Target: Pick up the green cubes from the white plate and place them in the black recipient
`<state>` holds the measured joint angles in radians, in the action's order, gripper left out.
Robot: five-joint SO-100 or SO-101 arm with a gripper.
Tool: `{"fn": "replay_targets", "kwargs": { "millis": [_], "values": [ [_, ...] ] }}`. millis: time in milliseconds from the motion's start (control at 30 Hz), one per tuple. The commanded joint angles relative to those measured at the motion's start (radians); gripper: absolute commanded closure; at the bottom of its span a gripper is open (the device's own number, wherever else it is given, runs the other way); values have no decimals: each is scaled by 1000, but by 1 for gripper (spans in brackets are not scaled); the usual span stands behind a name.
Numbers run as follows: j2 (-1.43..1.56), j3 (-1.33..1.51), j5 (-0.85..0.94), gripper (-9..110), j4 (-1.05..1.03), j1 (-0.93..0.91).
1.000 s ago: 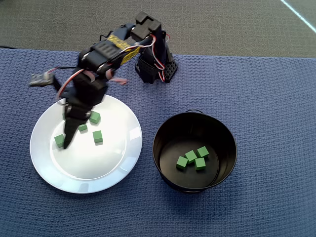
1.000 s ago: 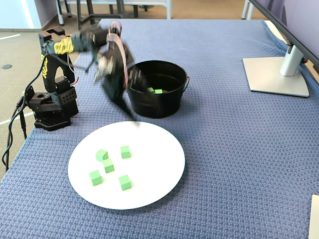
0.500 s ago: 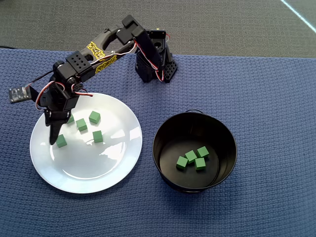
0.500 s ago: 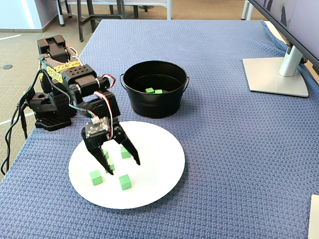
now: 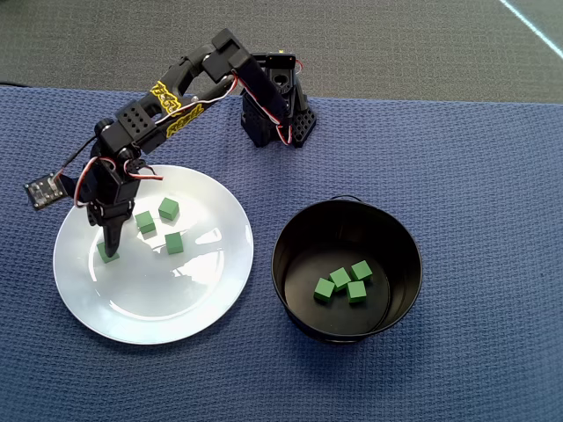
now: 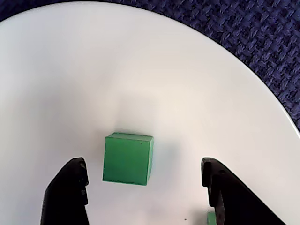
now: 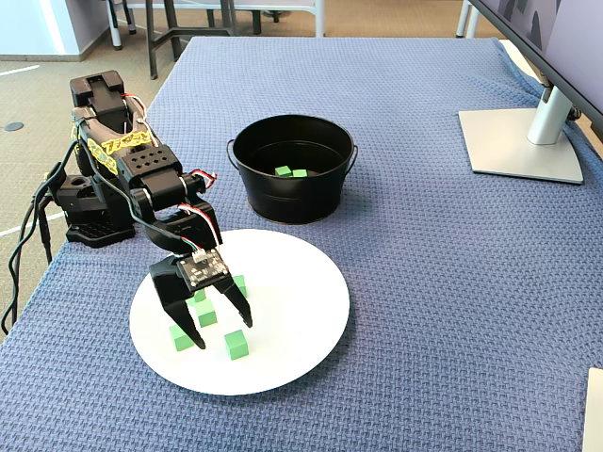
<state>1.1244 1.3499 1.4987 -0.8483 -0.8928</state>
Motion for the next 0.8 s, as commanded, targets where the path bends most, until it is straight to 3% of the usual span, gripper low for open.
{"fn": "replay_targets", "kwargs": {
  "millis": [0, 767],
  "values": [
    [0, -25, -23, 78, 34, 26],
    [-57, -18, -84, 80, 69, 60]
  ]
}}
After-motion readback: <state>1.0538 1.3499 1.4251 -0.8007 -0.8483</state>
